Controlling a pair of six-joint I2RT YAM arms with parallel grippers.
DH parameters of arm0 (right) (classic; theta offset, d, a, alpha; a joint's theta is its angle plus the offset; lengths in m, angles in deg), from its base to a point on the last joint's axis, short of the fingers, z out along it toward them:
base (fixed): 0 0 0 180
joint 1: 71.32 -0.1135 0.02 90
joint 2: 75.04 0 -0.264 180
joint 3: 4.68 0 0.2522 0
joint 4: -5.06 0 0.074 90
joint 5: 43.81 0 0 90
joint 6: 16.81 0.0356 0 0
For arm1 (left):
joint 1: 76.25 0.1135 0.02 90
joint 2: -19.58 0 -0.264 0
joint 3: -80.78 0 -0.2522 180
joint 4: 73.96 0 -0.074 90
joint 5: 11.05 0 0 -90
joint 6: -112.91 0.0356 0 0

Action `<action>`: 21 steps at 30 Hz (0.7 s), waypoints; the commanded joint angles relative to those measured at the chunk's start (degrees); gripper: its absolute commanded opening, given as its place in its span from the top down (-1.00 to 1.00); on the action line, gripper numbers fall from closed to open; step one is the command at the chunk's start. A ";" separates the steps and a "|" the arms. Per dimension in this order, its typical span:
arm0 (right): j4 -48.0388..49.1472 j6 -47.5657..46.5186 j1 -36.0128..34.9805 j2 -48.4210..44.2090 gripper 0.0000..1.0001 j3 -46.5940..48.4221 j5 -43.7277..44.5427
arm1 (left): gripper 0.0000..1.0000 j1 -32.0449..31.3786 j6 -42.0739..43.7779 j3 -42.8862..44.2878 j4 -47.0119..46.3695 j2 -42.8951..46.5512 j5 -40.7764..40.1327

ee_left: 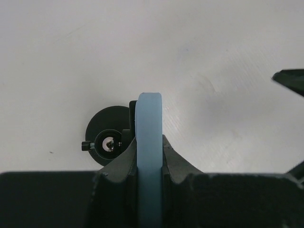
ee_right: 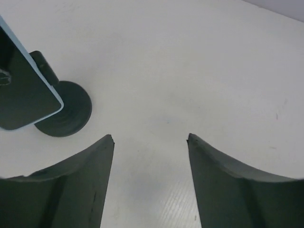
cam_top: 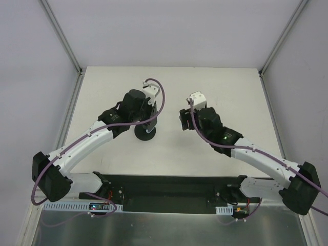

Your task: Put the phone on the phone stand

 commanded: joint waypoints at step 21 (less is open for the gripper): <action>6.17 -7.33 15.16 0.85 -0.82 -2.07 -77.77 | 1.00 3.34 19.34 1.39 2.65 5.29 54.83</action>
